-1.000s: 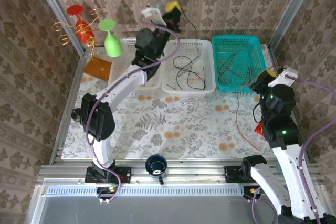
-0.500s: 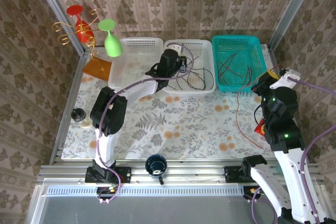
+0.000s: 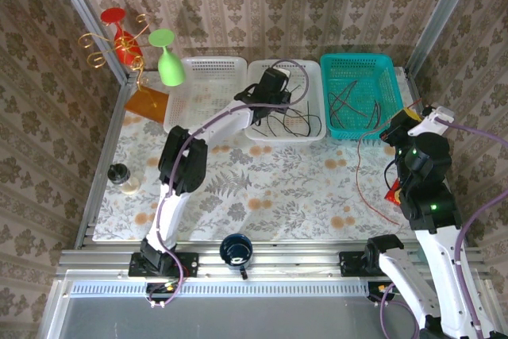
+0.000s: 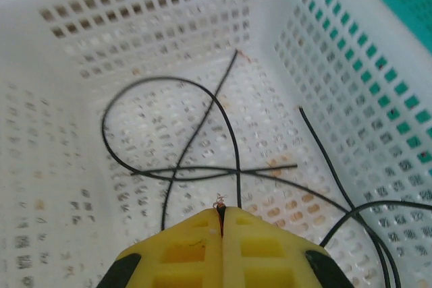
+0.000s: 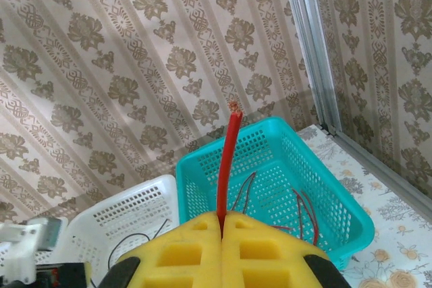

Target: Untangle the cables

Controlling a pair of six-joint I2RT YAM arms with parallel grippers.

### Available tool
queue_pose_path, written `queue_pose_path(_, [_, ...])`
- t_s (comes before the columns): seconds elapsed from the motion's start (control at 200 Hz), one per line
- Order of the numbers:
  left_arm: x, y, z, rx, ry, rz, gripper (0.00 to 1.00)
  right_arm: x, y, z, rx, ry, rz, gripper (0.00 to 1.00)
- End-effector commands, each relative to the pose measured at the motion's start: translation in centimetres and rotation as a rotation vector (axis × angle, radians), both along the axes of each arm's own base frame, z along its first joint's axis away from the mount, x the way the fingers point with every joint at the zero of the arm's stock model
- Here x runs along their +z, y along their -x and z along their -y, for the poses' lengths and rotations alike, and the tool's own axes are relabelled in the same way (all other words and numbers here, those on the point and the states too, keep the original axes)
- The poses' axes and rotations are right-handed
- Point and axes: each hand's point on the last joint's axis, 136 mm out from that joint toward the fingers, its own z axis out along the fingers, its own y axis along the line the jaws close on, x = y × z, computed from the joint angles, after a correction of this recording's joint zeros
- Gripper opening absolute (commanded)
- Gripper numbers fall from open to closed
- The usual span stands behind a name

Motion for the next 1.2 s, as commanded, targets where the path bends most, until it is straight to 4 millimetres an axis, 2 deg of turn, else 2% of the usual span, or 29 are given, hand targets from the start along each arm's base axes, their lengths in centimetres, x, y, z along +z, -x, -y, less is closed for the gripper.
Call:
queue_pose_path(0.0, [-2.7, 1.9, 0.6, -0.066, -0.051, -0.113, 0.0, 1.4, 0.5, -0.1, 0.013, -0.019, 0.041, 0.0])
queue_pose_path(0.135, [-4.5, 2.3, 1.1, -0.074, -0.041, -0.162, 0.02, 1.9, 0.8, 0.0, 0.007, -0.022, 0.053, 0.0])
queue_pose_path(0.23, [-4.2, 2.2, 1.1, -0.072, -0.038, -0.156, 0.07, 2.1, 0.9, 0.0, 0.006, -0.016, 0.061, 0.0])
queue_pose_path(0.32, [-3.2, 2.0, 0.9, -0.064, -0.028, -0.132, 0.25, 2.3, 1.0, 0.0, 0.008, -0.016, 0.064, 0.0])
queue_pose_path(0.38, [-2.2, 1.7, 0.9, -0.066, -0.005, -0.126, 0.44, 2.6, 1.0, 0.0, 0.008, -0.021, 0.071, 0.0])
queue_pose_path(0.45, [-0.7, 1.5, 0.8, -0.067, 0.016, -0.115, 0.53, 3.2, 1.3, 0.1, 0.003, -0.033, 0.091, 0.0])
queue_pose_path(0.645, [4.7, 1.1, -0.1, -0.065, 0.07, -0.039, 0.69, 6.9, 2.0, 0.2, 0.002, -0.044, 0.192, 0.0])
queue_pose_path(0.83, [8.9, 0.6, -2.8, -0.017, 0.093, 0.024, 0.8, 10.6, 1.4, -0.2, 0.022, -0.011, 0.253, 0.0])
queue_pose_path(1.0, [11.5, 1.0, -4.2, -0.023, 0.162, 0.047, 0.83, 13.8, 0.1, -0.7, 0.041, 0.025, 0.313, 0.0])
queue_pose_path(1.195, [13.1, 3.2, -5.1, -0.046, 0.192, 0.073, 0.84, 19.4, -1.7, -0.8, 0.02, 0.114, 0.417, 0.0])
